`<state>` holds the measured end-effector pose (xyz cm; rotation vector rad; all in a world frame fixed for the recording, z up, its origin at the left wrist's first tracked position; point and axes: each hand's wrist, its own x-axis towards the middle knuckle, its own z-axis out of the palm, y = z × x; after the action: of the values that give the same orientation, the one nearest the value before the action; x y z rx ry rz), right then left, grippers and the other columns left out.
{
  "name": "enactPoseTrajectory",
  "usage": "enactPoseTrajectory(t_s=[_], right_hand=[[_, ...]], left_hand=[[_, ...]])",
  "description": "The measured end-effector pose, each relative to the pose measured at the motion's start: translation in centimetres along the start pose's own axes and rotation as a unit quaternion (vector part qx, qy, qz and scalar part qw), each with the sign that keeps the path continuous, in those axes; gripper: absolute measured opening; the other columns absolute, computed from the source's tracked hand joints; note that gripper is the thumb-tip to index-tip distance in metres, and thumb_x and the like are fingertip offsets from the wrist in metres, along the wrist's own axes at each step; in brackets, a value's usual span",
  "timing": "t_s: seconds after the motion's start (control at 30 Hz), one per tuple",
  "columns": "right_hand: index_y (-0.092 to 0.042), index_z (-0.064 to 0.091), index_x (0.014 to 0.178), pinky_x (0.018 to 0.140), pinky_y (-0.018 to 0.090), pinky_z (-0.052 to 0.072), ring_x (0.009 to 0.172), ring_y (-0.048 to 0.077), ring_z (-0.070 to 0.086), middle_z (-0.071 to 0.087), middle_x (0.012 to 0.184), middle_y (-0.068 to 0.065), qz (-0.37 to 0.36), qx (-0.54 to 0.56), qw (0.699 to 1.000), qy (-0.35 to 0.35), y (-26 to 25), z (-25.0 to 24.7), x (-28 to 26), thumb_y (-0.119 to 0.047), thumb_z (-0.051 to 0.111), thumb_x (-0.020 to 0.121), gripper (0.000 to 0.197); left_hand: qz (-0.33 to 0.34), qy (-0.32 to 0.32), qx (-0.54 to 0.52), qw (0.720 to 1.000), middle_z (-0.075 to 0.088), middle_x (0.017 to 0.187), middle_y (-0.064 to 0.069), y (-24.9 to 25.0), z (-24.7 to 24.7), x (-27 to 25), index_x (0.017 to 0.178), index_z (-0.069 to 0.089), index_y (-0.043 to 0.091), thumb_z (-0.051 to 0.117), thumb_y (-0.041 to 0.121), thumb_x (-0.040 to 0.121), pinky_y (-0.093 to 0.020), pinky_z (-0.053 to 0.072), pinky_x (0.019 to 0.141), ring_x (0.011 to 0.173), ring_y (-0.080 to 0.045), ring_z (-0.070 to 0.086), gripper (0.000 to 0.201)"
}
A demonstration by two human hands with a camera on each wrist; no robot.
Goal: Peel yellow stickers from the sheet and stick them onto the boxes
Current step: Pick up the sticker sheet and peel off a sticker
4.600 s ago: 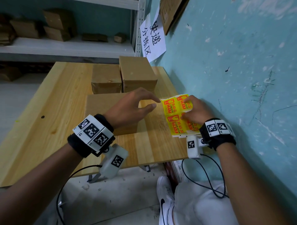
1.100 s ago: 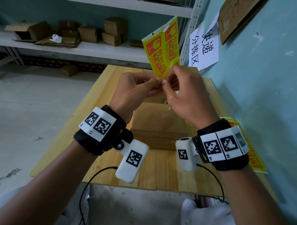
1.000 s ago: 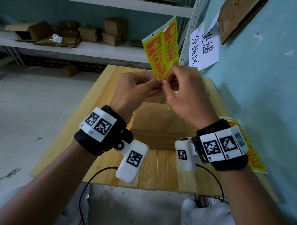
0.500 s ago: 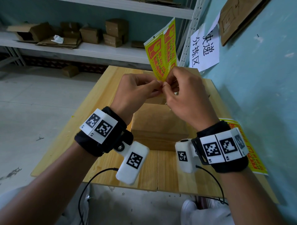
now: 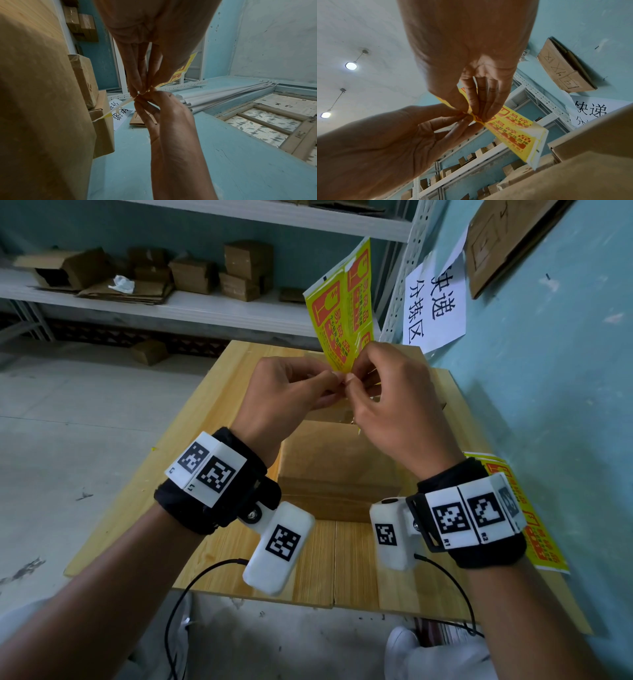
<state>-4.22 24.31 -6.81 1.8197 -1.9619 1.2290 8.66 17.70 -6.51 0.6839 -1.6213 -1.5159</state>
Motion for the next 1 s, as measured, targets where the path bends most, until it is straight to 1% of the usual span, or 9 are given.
enactPoseTrajectory(t_s=[0.13, 0.27, 0.43, 0.53, 0.67, 0.73, 0.8, 0.9, 1.0], right_hand=[[-0.006, 0.059, 0.085, 0.067, 0.047, 0.055, 0.076, 0.023, 0.063, 0.062, 0.085, 0.006, 0.003, 0.005, 1.000, -0.002, -0.01, -0.10, -0.06, -0.020, 0.056, 0.090, 0.015], [-0.005, 0.059, 0.085, 0.068, 0.047, 0.055, 0.076, 0.022, 0.061, 0.062, 0.086, 0.007, 0.007, -0.003, 1.000, 0.001, -0.06, -0.18, -0.11, -0.015, 0.057, 0.089, 0.010], [-0.007, 0.061, 0.086, 0.071, 0.044, 0.054, 0.078, 0.018, 0.062, 0.063, 0.085, 0.004, 0.009, -0.001, 1.000, 0.010, -0.28, -0.35, -0.14, -0.018, 0.060, 0.092, 0.012], [-0.008, 0.061, 0.085, 0.071, 0.044, 0.056, 0.078, 0.018, 0.062, 0.063, 0.085, 0.003, 0.010, 0.005, 1.000, 0.009, -0.30, -0.42, -0.17, -0.017, 0.060, 0.091, 0.011], [-0.006, 0.061, 0.084, 0.069, 0.046, 0.055, 0.078, 0.019, 0.059, 0.060, 0.082, 0.002, 0.012, 0.003, 1.000, 0.012, -0.29, -0.39, -0.15, -0.016, 0.057, 0.088, 0.011], [-0.005, 0.061, 0.084, 0.070, 0.044, 0.055, 0.076, 0.019, 0.060, 0.061, 0.082, 0.004, 0.014, 0.010, 1.000, 0.014, -0.39, -0.41, -0.15, -0.017, 0.058, 0.090, 0.013], [-0.006, 0.062, 0.085, 0.070, 0.040, 0.054, 0.076, 0.017, 0.060, 0.061, 0.082, 0.002, 0.016, 0.012, 1.000, 0.017, -0.45, -0.47, -0.16, -0.017, 0.061, 0.091, 0.013], [-0.006, 0.063, 0.084, 0.070, 0.042, 0.055, 0.075, 0.016, 0.058, 0.057, 0.080, -0.001, 0.016, 0.010, 1.000, 0.015, -0.39, -0.59, -0.19, -0.014, 0.060, 0.089, 0.009], [-0.010, 0.061, 0.082, 0.068, 0.043, 0.055, 0.073, 0.015, 0.059, 0.058, 0.078, -0.001, 0.020, 0.019, 1.000, 0.012, -0.40, -0.56, -0.22, -0.016, 0.060, 0.088, 0.009]], left_hand=[[0.001, -0.004, 0.009, 1.000, 0.072, 0.094, -0.020, 0.00, -0.08, -0.01, 0.082, 0.072, 0.002, 0.064, 0.005, 0.090, -0.030, 0.059, 0.083, 0.087, -0.020, 0.070, 0.011], [-0.002, -0.007, -0.003, 1.000, 0.073, 0.089, -0.015, -0.07, -0.13, 0.02, 0.082, 0.072, 0.002, 0.063, 0.004, 0.090, -0.027, 0.059, 0.081, 0.083, -0.017, 0.072, 0.012], [-0.002, -0.006, -0.005, 1.000, 0.073, 0.084, -0.010, 0.23, -0.09, -0.08, 0.083, 0.072, 0.001, 0.063, 0.005, 0.090, -0.022, 0.058, 0.077, 0.080, -0.013, 0.072, 0.012], [-0.006, -0.005, -0.011, 1.000, 0.074, 0.087, -0.010, 0.31, -0.07, -0.15, 0.083, 0.073, 0.002, 0.062, 0.004, 0.090, -0.022, 0.058, 0.077, 0.082, -0.014, 0.073, 0.013], [-0.009, -0.007, -0.012, 1.000, 0.075, 0.087, -0.009, 0.34, -0.08, -0.23, 0.085, 0.073, 0.002, 0.062, 0.005, 0.091, -0.022, 0.059, 0.077, 0.081, -0.013, 0.073, 0.013], [-0.008, -0.007, -0.013, 1.000, 0.074, 0.088, -0.010, 0.39, -0.08, -0.24, 0.086, 0.073, 0.001, 0.062, 0.005, 0.091, -0.022, 0.058, 0.077, 0.081, -0.014, 0.073, 0.013], [-0.008, -0.009, -0.011, 1.000, 0.074, 0.087, -0.010, 0.48, -0.11, -0.26, 0.085, 0.073, 0.001, 0.062, 0.005, 0.091, -0.021, 0.058, 0.076, 0.081, -0.013, 0.073, 0.013], [-0.010, -0.014, -0.009, 1.000, 0.074, 0.087, -0.008, 0.57, -0.13, -0.38, 0.084, 0.073, 0.003, 0.061, 0.005, 0.091, -0.020, 0.058, 0.075, 0.080, -0.011, 0.072, 0.013], [-0.008, -0.014, -0.007, 1.000, 0.074, 0.088, -0.010, 0.56, -0.10, -0.46, 0.083, 0.073, 0.003, 0.061, 0.004, 0.091, -0.021, 0.058, 0.077, 0.080, -0.012, 0.072, 0.013]])
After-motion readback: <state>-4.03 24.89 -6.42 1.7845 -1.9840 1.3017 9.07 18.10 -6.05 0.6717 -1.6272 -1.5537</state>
